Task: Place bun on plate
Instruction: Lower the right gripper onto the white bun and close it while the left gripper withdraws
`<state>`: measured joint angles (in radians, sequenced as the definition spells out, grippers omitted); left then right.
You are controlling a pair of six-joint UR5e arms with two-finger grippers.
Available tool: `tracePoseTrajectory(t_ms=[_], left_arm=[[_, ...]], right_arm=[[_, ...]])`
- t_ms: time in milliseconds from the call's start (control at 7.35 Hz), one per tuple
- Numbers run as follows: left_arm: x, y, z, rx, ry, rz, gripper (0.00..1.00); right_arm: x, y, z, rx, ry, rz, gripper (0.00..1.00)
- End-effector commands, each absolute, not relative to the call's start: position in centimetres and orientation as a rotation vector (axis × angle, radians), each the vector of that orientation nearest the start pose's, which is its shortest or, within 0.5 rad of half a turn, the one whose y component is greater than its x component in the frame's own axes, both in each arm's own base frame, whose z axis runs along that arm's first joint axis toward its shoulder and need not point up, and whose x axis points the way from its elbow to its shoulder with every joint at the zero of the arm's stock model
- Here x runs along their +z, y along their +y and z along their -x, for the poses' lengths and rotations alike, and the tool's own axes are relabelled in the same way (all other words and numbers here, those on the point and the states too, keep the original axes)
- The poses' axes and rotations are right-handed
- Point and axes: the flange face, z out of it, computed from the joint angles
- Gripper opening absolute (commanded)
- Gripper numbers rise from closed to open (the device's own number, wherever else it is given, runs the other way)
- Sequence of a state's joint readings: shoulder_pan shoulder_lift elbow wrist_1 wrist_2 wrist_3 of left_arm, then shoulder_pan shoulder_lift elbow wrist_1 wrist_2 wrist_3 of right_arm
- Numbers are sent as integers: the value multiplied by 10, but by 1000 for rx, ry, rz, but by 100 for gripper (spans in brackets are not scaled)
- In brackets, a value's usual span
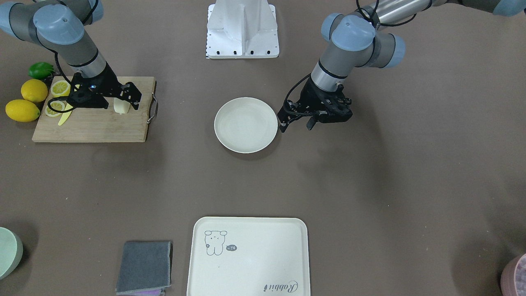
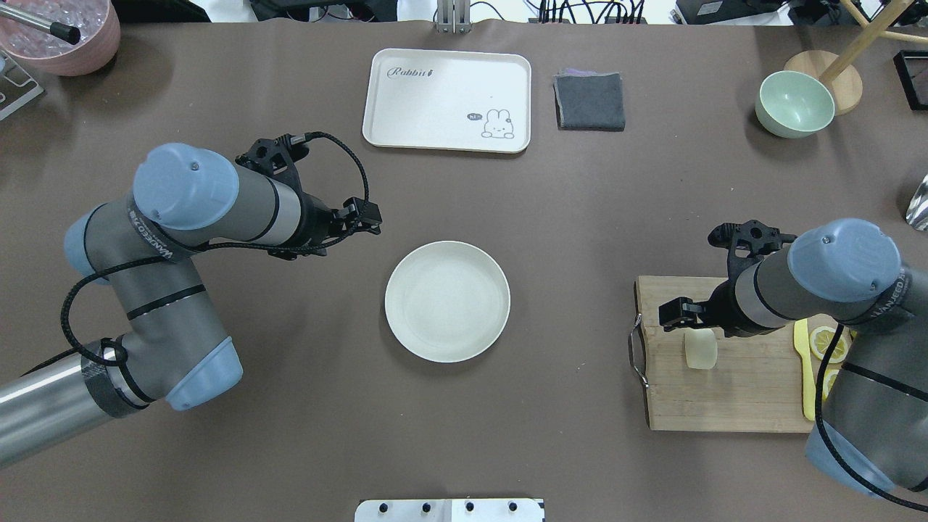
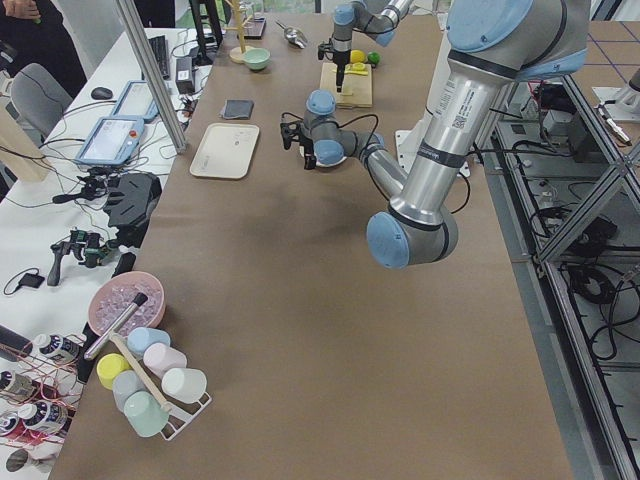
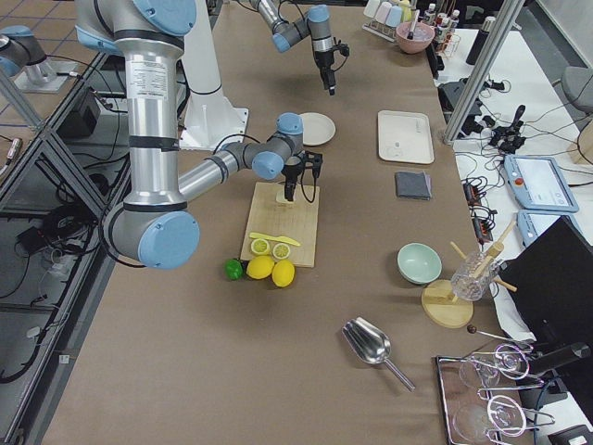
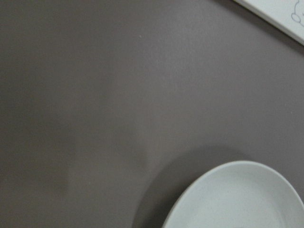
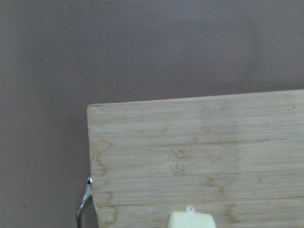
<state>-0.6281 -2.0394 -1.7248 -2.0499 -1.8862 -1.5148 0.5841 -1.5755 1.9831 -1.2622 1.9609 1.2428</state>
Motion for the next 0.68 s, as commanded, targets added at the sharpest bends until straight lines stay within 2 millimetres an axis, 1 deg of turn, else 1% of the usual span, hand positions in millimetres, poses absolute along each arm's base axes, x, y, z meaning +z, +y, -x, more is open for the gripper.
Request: tracePoseTrajectory(t_ms=[0,136,272,408,544], left_arm=[[269,-470,-445,-325,1122,-124,98],[269,-470,-445,-325,1122,-124,98],[269,-470,-444,-327,1122,-125,98],[274,-468,-442,-328,1118,-123,98],[276,-468,-434,-333,1119,-127,98]], right_arm=[[449,-336,359,90,-775,49,100],[446,-333,360,86,-780,48,91],[440,-332,359,96,-790,48,16],[437,-335,356,102,-796,43,0],[435,-340,353,114,-798,35,0]])
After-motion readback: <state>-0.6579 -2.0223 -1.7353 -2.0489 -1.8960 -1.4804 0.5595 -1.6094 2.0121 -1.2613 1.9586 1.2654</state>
